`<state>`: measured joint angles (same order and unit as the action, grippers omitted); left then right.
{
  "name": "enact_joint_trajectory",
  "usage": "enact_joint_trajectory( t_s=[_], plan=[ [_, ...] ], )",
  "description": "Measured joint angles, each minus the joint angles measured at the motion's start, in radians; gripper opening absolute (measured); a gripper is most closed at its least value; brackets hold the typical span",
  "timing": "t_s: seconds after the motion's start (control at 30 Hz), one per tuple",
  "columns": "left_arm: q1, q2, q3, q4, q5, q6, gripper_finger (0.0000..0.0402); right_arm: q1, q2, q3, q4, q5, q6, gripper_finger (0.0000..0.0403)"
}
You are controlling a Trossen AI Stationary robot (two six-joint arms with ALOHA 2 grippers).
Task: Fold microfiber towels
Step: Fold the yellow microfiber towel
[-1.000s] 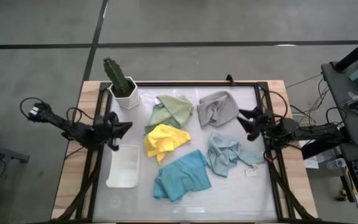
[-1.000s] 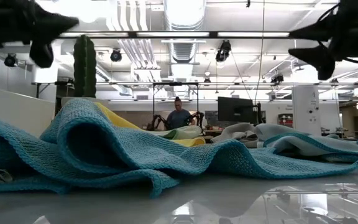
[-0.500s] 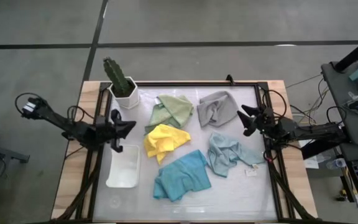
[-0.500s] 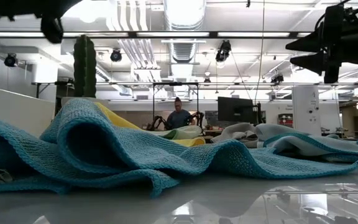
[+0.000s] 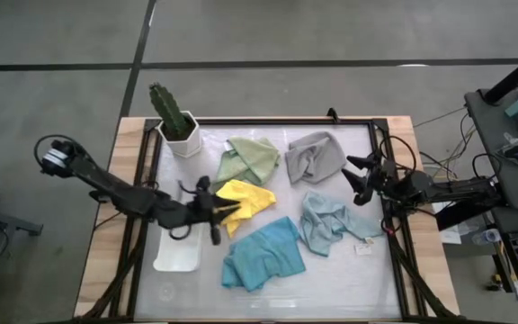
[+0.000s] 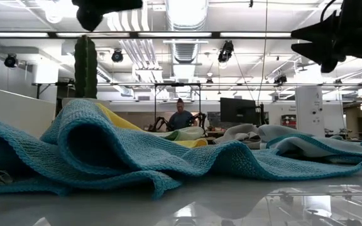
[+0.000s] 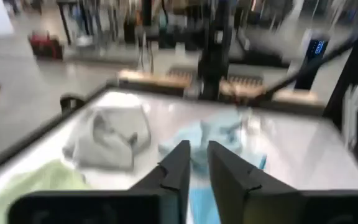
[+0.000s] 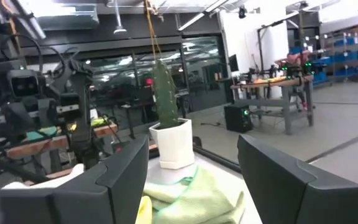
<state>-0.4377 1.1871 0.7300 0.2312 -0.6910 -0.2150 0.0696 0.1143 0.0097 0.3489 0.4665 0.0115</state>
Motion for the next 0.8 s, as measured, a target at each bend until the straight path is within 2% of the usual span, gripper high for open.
enact_joint_trajectory(
  t_s=[0.13, 0.33, 0.5, 0.63, 0.8],
  plan=[
    [0.000, 0.100, 0.118, -0.123, 0.003, -0.040, 0.0104, 0.000, 0.001, 0.000, 0.042, -0.031, -0.038, 0.0235],
    [0.000, 0.200, 0.241, -0.276, 0.008, -0.034, 0.0153, 0.000, 0.056, 0.001, 0.227, -0.163, -0.049, 0.0235],
    [0.000, 0.223, 0.272, -0.343, 0.008, -0.032, 0.0161, 0.000, 0.175, 0.054, 0.246, -0.170, -0.062, 0.0235],
    [0.000, 0.224, 0.266, -0.355, 0.007, 0.013, 0.0161, 0.000, 0.308, 0.141, 0.273, -0.213, -0.095, 0.0235],
    [0.000, 0.232, 0.261, -0.359, 0.005, 0.071, 0.0161, 0.003, 0.490, 0.250, 0.272, -0.215, -0.147, 0.0235]
  ],
)
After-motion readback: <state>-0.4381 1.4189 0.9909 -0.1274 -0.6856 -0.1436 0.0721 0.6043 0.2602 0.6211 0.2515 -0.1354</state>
